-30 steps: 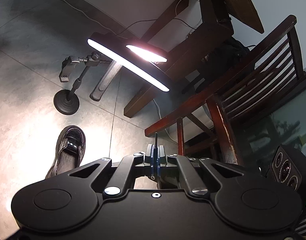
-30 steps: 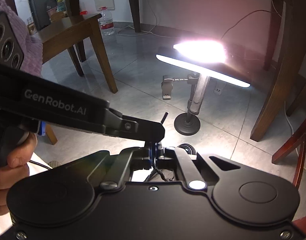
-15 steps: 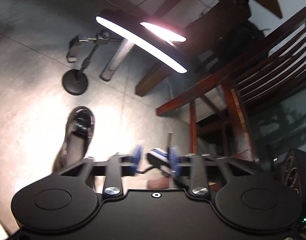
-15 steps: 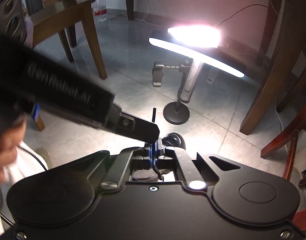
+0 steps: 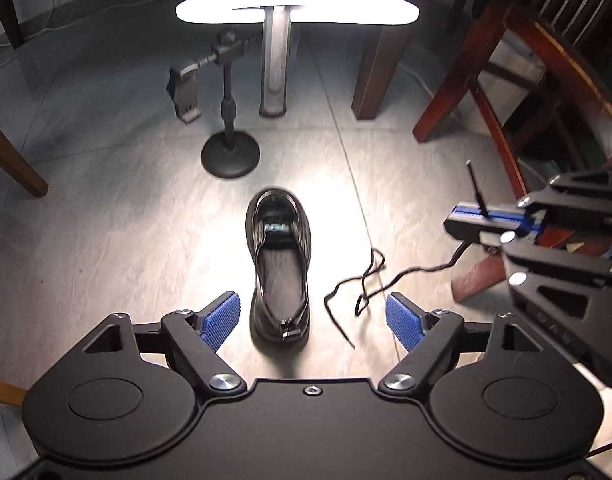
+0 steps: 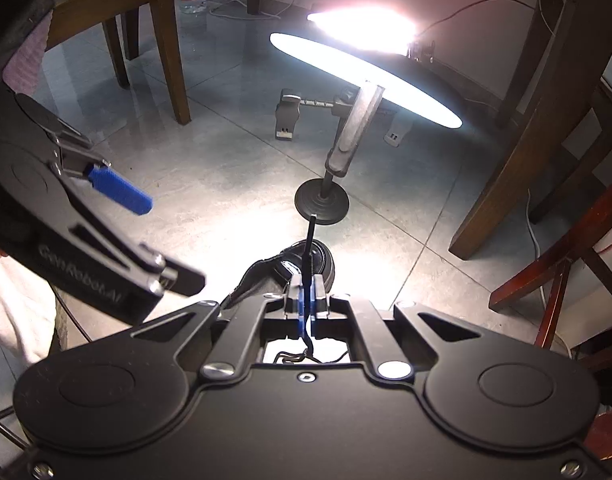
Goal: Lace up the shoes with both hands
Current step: 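Carry the lace tip with the left tool toward the shoe's eyelets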
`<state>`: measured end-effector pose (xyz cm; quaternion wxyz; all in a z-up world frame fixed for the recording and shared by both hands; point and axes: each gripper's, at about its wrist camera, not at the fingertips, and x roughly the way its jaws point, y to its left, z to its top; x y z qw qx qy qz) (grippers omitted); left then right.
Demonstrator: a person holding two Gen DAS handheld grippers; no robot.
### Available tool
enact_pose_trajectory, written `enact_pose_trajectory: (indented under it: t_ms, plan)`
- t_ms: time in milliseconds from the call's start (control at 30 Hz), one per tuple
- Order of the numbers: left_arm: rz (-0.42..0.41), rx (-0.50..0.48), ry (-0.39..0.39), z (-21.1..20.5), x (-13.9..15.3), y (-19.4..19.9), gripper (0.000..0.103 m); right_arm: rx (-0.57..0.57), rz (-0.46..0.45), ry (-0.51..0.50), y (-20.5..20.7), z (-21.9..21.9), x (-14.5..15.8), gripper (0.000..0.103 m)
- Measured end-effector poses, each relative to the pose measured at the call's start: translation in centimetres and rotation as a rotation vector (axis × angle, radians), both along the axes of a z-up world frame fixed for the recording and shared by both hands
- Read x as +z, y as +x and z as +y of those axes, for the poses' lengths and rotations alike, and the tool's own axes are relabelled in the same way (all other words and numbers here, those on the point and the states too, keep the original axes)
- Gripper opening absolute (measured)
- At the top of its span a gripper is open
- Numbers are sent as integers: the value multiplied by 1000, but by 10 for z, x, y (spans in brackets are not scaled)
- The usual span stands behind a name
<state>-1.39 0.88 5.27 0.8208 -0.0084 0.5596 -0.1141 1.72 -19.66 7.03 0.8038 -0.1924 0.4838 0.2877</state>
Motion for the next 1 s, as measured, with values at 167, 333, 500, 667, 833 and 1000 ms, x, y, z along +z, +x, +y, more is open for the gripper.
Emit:
enact_pose_trajectory:
  t_ms: [167, 333, 500, 667, 833, 1000]
  plan:
    - [39, -62, 159, 3, -20, 19, 80, 25, 14, -20, 4, 1, -7, 3]
    - [30, -228, 382, 0, -53, 45, 81, 41, 26, -44, 14, 5, -16, 3]
    - [67, -300, 374, 1, -90, 72, 81, 127, 77, -71, 24, 7, -43, 3]
    - [89, -304, 353, 1, -132, 99, 81, 183, 109, -59, 41, 11, -83, 3]
    - [51, -362, 396, -8, -172, 113, 81, 231, 115, -42, 53, 18, -118, 3]
    - [22, -412, 403, -12, -198, 122, 82, 280, 120, -26, 66, 24, -153, 3]
